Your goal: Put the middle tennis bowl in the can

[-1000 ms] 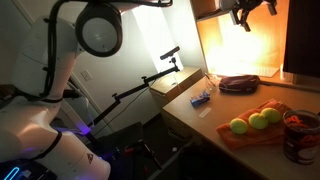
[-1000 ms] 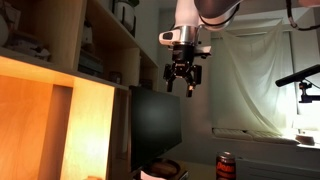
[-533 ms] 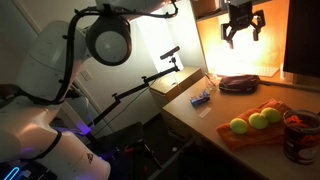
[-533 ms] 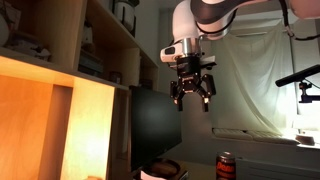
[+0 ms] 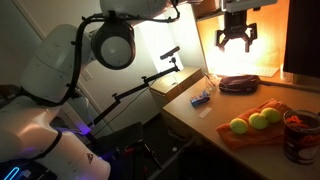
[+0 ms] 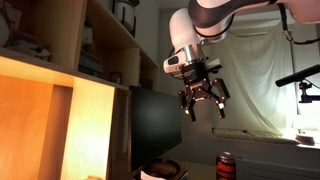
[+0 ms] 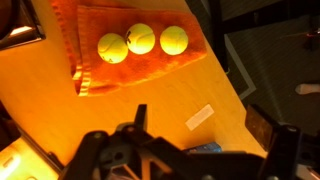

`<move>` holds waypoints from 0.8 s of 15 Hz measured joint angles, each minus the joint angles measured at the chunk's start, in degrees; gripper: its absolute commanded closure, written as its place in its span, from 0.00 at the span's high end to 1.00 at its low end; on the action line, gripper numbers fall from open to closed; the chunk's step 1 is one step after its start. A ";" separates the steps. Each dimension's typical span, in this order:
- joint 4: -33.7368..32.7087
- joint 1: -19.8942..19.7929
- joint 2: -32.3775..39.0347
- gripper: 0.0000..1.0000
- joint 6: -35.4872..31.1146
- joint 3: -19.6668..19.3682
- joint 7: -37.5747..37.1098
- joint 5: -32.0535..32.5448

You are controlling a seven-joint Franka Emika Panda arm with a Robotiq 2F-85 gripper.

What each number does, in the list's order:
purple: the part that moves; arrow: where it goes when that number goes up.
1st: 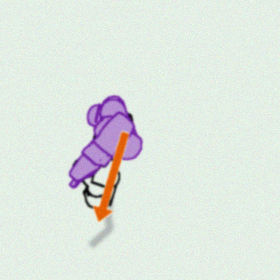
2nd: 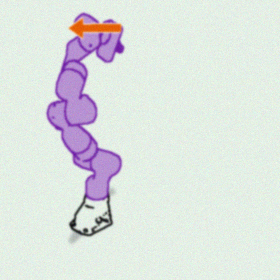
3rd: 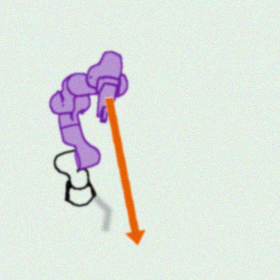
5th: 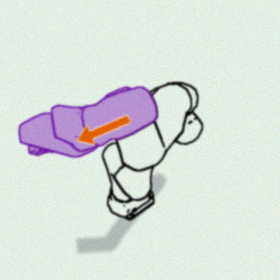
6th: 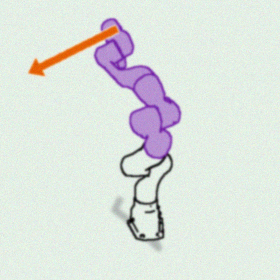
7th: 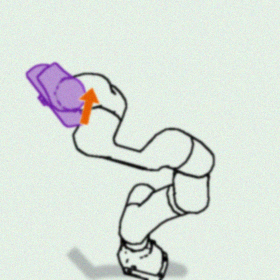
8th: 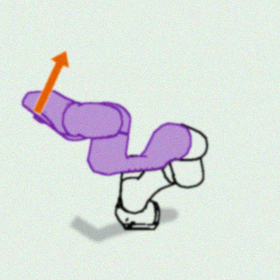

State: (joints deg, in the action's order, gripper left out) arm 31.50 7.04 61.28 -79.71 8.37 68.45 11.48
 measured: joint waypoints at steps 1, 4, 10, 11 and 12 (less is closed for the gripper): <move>-0.14 0.01 0.00 1.00 0.08 0.00 0.00 0.00; -0.20 0.01 0.00 1.00 0.13 0.01 0.09 0.00; 0.06 -1.21 2.89 1.00 -0.07 0.62 2.40 -0.86; 0.08 -1.73 4.26 1.00 -0.42 0.95 3.36 -1.20; 0.08 -2.23 5.81 1.00 -1.04 1.30 4.61 -1.54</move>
State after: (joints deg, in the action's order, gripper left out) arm 31.57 4.81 67.09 -80.75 9.67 73.06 9.94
